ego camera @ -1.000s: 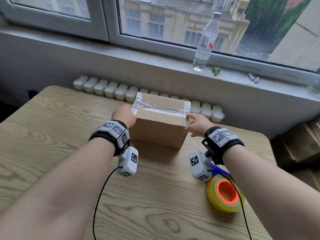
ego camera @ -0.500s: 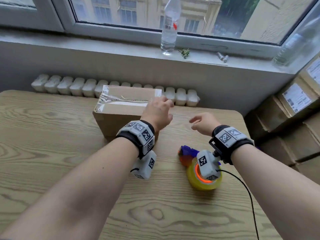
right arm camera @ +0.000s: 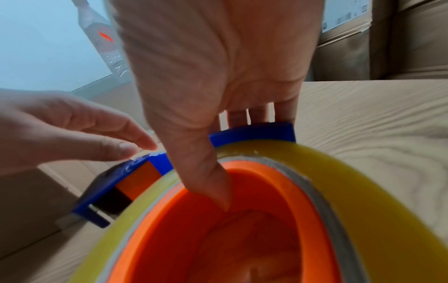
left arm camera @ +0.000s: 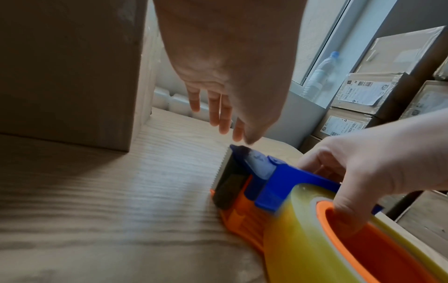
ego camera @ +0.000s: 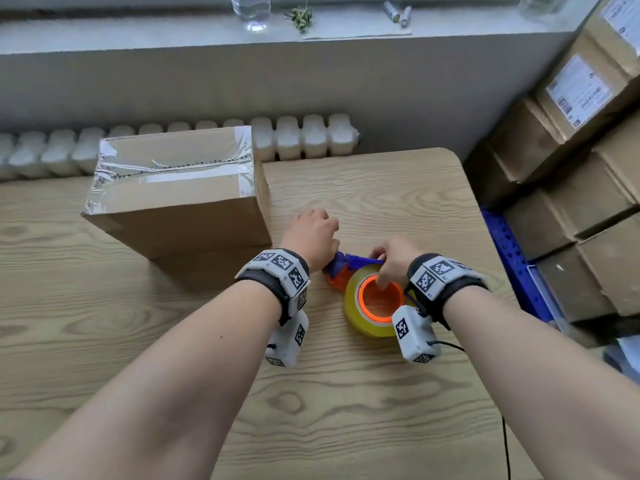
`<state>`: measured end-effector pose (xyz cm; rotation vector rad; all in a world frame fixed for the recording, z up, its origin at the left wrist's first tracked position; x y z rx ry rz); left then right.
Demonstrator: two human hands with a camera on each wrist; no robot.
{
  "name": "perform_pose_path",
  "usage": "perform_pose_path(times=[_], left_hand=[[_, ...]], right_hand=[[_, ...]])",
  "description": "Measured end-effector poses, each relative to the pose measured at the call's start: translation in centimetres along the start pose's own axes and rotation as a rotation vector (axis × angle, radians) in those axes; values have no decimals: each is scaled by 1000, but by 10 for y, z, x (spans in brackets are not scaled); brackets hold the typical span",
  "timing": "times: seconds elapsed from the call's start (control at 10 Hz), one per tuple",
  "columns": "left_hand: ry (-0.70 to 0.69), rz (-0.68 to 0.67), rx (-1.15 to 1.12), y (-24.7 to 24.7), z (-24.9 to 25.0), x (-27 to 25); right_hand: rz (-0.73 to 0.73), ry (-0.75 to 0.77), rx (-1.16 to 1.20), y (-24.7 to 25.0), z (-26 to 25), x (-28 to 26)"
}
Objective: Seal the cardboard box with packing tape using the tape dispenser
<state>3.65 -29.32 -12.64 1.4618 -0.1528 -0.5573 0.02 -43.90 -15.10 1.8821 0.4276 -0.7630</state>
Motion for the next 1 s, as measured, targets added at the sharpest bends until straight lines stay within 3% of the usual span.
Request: perform_pose_path(times=[0.2, 0.5, 0.8, 1.0], left_hand=[[43, 66, 52, 20, -15, 17], [146, 99, 69, 55, -31, 47], [170, 43, 79, 49, -34, 63], [151, 76, 46, 55, -29, 60]], right_hand=[[130, -4, -165, 24, -8, 11], [314, -56, 107, 70, -32, 47], [300, -29, 121, 70, -39, 76], [299, 5, 120, 83, -44, 66]])
Point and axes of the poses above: each hand's wrist, its own x-axis towards the middle knuckle, its own y-axis out of the back of the hand, z = x × y, the point moved 5 cm from there along x, towards the middle knuckle, and after that the axes turned 4 degrees about x, right-handed, at the moved point
